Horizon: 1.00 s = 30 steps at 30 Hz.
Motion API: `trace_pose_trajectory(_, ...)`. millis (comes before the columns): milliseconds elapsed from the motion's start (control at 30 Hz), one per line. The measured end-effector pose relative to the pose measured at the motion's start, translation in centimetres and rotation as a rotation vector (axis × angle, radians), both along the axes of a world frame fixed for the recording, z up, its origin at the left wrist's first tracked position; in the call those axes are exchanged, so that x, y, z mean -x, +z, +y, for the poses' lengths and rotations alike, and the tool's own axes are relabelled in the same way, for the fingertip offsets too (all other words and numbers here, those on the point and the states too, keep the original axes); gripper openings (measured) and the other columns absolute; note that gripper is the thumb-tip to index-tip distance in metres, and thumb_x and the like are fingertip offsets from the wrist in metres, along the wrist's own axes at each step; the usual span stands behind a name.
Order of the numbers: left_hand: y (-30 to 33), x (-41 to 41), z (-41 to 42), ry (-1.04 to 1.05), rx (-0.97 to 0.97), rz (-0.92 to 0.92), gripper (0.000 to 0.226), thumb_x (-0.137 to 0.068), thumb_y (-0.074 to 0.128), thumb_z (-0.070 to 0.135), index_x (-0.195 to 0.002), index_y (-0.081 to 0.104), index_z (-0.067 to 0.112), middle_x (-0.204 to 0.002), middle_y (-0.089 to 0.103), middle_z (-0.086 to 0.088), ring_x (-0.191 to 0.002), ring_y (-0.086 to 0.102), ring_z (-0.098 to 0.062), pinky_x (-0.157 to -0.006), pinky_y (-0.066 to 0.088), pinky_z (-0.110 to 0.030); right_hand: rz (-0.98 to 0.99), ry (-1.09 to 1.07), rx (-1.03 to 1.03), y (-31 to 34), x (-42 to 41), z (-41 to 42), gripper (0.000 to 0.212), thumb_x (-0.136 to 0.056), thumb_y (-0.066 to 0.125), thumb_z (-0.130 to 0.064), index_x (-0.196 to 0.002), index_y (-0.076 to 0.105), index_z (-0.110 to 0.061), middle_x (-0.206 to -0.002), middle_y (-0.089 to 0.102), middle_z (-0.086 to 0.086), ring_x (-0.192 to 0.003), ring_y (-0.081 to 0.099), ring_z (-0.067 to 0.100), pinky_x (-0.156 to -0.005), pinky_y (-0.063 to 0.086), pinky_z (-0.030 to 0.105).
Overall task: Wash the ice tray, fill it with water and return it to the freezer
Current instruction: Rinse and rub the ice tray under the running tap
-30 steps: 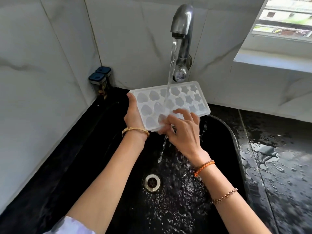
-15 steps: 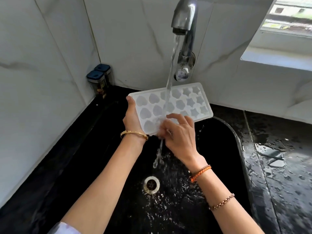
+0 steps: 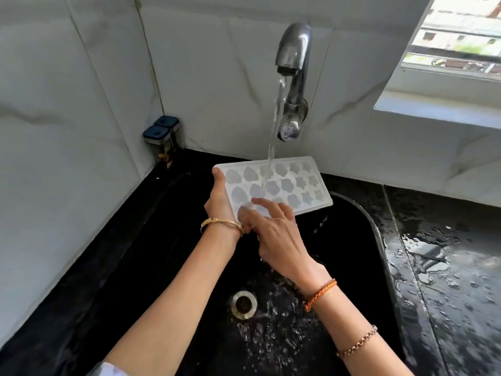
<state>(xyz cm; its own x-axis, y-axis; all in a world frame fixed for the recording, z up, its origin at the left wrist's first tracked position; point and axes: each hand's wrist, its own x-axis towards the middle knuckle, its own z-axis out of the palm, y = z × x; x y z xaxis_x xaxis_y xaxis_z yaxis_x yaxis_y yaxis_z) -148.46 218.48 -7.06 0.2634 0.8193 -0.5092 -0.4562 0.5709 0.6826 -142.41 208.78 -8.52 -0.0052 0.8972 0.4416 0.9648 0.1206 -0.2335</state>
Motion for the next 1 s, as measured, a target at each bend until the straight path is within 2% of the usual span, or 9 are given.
trace_pose_trajectory(133,-0.4,0.5,-0.4,-0.015,-0.006,-0.008,0.065,-0.087,0.044,0.059,-0.121,0.058,0.005,-0.117,0.065,-0.019,-0.104,0.063,-0.036,-0.084,0.053,-0.044,0.191,-0.143,-0.163,0.5,-0.7,-0.7,0.022,-0.059,0.077,0.000,-0.062,0.060,-0.014,-0.068,0.070,-0.008,-0.090,0.064,0.017,-0.083,0.029,0.028)
trace_pose_trajectory(300,-0.8,1.2,-0.7,-0.008,-0.002,-0.008,0.062,-0.087,0.041,0.063,-0.114,0.061,0.010,-0.113,0.067,-0.015,-0.096,0.065,-0.033,-0.075,0.055,-0.039,0.269,-0.163,-0.127,0.1,-0.9,-1.3,0.017,-0.065,0.076,-0.006,-0.071,0.063,-0.013,-0.085,0.071,-0.002,-0.103,0.056,0.015,-0.079,0.021,0.018)
trace_pose_trajectory(400,-0.7,1.7,-1.0,-0.009,0.011,0.027,0.064,-0.085,0.043,0.063,-0.114,0.061,0.010,-0.112,0.066,-0.015,-0.096,0.065,-0.033,-0.079,0.055,-0.042,0.227,-0.170,-0.219,-0.3,-0.4,-1.8,0.017,-0.058,0.076,-0.001,-0.061,0.064,-0.011,-0.074,0.070,0.002,-0.089,0.052,0.006,-0.079,0.027,0.022)
trace_pose_trajectory(500,-0.7,2.2,-1.6,-0.020,0.028,0.025,0.063,-0.085,0.043,0.064,-0.117,0.061,0.012,-0.110,0.067,-0.014,-0.093,0.066,-0.032,-0.071,0.056,-0.040,0.303,-0.278,-0.211,0.1,-1.0,-2.1,0.022,-0.054,0.085,-0.020,-0.060,0.066,-0.013,-0.068,0.067,-0.006,-0.082,0.054,0.008,-0.076,0.026,0.023)
trace_pose_trajectory(667,-0.7,2.6,-2.1,-0.032,-0.005,-0.040,0.063,-0.089,0.037,0.060,-0.122,0.058,0.011,-0.109,0.067,-0.014,-0.088,0.066,-0.029,-0.060,0.056,-0.033,0.393,-0.167,-0.048,0.4,-1.0,-2.1,0.040,-0.062,0.081,-0.028,-0.098,0.063,-0.023,-0.097,0.053,-0.027,-0.109,0.046,0.010,-0.092,0.020,0.012)
trace_pose_trajectory(733,-0.5,2.8,-2.3,-0.057,-0.034,-0.021,0.063,-0.089,0.037,0.061,-0.122,0.058,0.012,-0.107,0.068,-0.013,-0.088,0.067,-0.029,-0.059,0.057,-0.033,0.402,-0.170,0.060,0.4,-1.8,-2.0,0.065,-0.064,0.079,-0.038,-0.122,0.052,-0.027,-0.132,0.047,-0.014,-0.129,0.034,0.011,-0.107,0.021,0.026)
trace_pose_trajectory(800,-0.8,3.0,-2.6,-0.087,-0.037,-0.017,0.066,-0.086,0.039,0.064,-0.124,0.056,0.013,-0.115,0.066,-0.015,-0.099,0.065,-0.032,-0.071,0.056,-0.039,0.362,-0.220,0.188,0.2,-2.8,-1.8,0.080,-0.062,0.077,-0.051,-0.131,0.043,-0.032,-0.155,0.014,-0.003,-0.141,0.012,0.013,-0.115,0.007,0.039)
trace_pose_trajectory(900,-1.2,3.8,-3.1,-0.113,-0.022,-0.013,0.067,-0.085,0.040,0.065,-0.124,0.056,0.014,-0.119,0.064,-0.015,-0.106,0.063,-0.034,-0.086,0.052,-0.046,0.508,-0.249,0.214,0.0,-2.9,-1.2,0.077,-0.063,0.058,-0.071,-0.127,0.048,-0.030,-0.156,0.004,0.001,-0.144,0.001,0.015,-0.112,-0.012,0.042)
trace_pose_trajectory(1000,-1.4,4.5,-4.2,-0.149,-0.041,-0.011,0.065,-0.084,0.040,0.066,-0.120,0.060,0.015,-0.117,0.066,-0.015,-0.105,0.064,-0.034,-0.092,0.050,-0.050,0.547,-0.513,0.098,-0.2,-3.8,0.4,0.075,-0.080,0.038,-0.065,-0.131,0.039,-0.010,-0.154,0.016,0.012,-0.143,0.012,0.025,-0.115,0.002,0.045)
